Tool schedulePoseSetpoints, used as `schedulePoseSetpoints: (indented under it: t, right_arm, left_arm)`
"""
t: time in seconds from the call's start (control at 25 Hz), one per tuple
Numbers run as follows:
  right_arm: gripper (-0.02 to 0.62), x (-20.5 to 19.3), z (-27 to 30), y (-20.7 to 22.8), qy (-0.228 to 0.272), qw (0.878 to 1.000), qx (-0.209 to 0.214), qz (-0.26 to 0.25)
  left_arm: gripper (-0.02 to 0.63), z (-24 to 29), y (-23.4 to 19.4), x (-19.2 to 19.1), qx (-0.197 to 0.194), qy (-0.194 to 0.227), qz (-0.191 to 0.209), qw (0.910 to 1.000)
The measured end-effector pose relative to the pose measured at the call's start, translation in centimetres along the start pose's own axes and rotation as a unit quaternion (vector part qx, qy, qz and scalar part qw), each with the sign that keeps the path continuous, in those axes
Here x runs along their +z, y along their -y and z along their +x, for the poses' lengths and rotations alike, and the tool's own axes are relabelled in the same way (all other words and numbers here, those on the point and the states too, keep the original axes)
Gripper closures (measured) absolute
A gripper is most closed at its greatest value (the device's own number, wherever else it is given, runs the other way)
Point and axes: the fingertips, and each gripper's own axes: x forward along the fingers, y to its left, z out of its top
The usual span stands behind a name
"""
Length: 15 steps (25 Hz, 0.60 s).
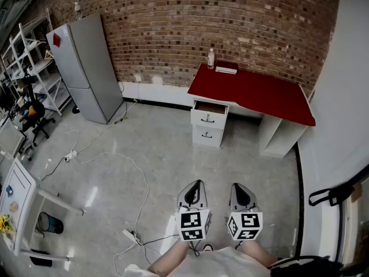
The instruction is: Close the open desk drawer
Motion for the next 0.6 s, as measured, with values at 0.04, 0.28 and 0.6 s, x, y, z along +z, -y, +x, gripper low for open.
schedulePoseSetpoints:
  t: [0.04,0.28,0.6]
  right_arm:
    - [0.598,0.1,0.1,-0.1,0.000,1.000,0.000,0.000]
    - [0.598,0.1,0.6,-0.3,0.002,1.000,-0.001,0.004]
    - [0.597,0.3,2.2,-1.3,0.015,1.000,-0.004,0.024]
  left_arm:
    - [0.607,0.0,-0.1,0.0,-0.001,-0.001,-0.002,1.0000]
    - [0.607,0.6,-0.6,-0.1,-0.002,-0.004,-0.002,1.0000]
    - [0.607,1.8,-2.1,-0.3,-0.016,-0.011,-0.007,0.9998]
